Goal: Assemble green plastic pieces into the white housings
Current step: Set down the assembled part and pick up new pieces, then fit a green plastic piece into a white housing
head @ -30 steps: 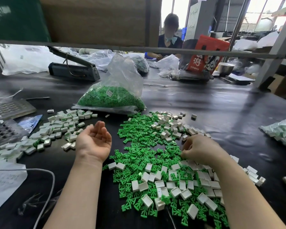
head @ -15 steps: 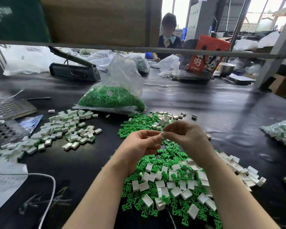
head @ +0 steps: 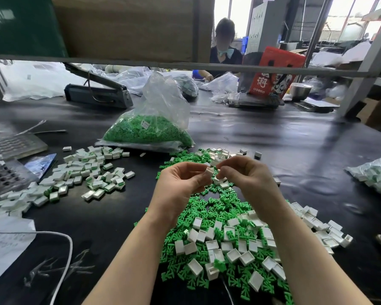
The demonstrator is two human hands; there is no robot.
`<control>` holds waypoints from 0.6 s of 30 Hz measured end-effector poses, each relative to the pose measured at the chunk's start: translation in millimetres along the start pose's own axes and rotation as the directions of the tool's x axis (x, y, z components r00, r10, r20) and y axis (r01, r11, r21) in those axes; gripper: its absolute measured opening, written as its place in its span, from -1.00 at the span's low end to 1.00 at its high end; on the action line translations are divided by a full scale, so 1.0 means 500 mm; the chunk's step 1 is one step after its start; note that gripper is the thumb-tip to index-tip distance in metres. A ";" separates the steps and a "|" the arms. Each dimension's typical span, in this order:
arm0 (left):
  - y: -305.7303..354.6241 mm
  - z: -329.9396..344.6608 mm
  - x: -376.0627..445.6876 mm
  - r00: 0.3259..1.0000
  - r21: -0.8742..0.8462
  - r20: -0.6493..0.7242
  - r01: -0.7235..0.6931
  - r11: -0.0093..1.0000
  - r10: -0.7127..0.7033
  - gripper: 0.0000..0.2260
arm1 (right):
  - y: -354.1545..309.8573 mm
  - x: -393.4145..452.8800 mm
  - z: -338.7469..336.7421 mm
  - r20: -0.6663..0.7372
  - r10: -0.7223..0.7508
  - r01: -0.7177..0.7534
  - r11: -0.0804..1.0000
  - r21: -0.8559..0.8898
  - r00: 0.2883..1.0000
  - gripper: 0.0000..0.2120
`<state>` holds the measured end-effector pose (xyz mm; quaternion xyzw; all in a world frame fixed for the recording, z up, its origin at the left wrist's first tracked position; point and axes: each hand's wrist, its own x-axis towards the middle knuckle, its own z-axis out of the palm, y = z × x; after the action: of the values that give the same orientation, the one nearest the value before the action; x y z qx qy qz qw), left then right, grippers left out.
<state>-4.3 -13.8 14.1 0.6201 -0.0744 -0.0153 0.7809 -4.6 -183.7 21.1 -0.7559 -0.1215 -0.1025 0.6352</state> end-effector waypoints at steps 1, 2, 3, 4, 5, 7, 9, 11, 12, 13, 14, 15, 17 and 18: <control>0.000 -0.001 0.000 1.000 0.002 0.001 -0.002 1.000 0.002 -0.75 | 0.004 0.001 -0.002 -0.019 0.009 -0.010 0.999 -0.041 1.000 -0.89; 0.000 -0.003 0.000 1.000 0.004 0.003 -0.001 1.000 0.001 -0.75 | 0.010 0.002 -0.006 -0.044 0.022 -0.027 0.993 -0.113 0.999 -0.90; 0.000 -0.004 0.000 1.000 0.004 0.006 0.003 1.000 -0.004 -0.74 | 0.018 0.003 -0.011 -0.061 0.040 -0.053 0.974 -0.220 0.997 -0.91; -0.001 -0.006 0.000 1.000 0.003 0.008 0.010 1.000 -0.010 -0.73 | 0.027 0.004 -0.015 -0.059 0.065 -0.082 0.931 -0.355 0.996 -0.91; -0.002 -0.008 0.001 1.000 0.000 0.007 0.016 1.000 -0.016 -0.72 | 0.035 0.005 -0.018 -0.037 0.100 -0.105 0.863 -0.494 0.994 -0.92; -0.003 -0.010 0.002 1.000 0.005 0.001 0.023 1.000 -0.023 -0.70 | 0.046 0.004 -0.016 0.016 0.187 -0.122 0.699 -0.705 0.982 -0.87; -0.004 -0.011 0.002 1.000 0.015 -0.006 0.025 1.000 -0.025 -0.69 | 0.054 0.003 -0.005 0.072 0.279 -0.103 0.563 -0.820 0.958 -0.73; -0.005 -0.012 0.002 0.999 0.020 -0.016 0.030 0.999 -0.030 -0.71 | 0.056 0.003 0.007 0.094 0.313 -0.065 0.461 -0.885 0.945 -0.69; -0.006 -0.013 0.002 0.999 0.021 -0.020 0.033 0.999 -0.033 -0.72 | 0.057 0.003 0.011 0.094 0.305 -0.052 0.439 -0.897 0.948 -0.72; -0.007 -0.013 0.003 0.999 0.022 -0.024 0.036 0.999 -0.036 -0.73 | 0.057 0.003 0.012 0.092 0.289 -0.044 0.433 -0.900 0.953 -0.77; -0.007 -0.014 0.004 0.999 0.023 -0.026 0.038 0.999 -0.037 -0.75 | 0.058 0.003 0.012 0.092 0.275 -0.040 0.439 -0.898 0.957 -0.82; -0.008 -0.014 0.004 0.999 0.024 -0.027 0.039 0.999 -0.038 -0.76 | 0.057 0.002 0.011 0.093 0.264 -0.038 0.453 -0.891 0.960 -0.87; -0.008 -0.014 0.005 0.999 0.026 -0.028 0.037 0.999 -0.036 -0.79 | 0.057 0.002 0.010 0.103 0.252 -0.033 0.482 -0.876 0.962 -0.91; -0.008 -0.015 0.006 0.999 0.025 -0.030 0.036 0.999 -0.035 -0.80 | 0.057 0.001 0.009 0.107 0.247 -0.030 0.493 -0.870 0.963 -0.89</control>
<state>-0.2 -8.0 8.9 0.6315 -0.0520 -0.0192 0.7734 4.9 -183.9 -6.0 -0.9845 -0.0613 -0.0144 0.1635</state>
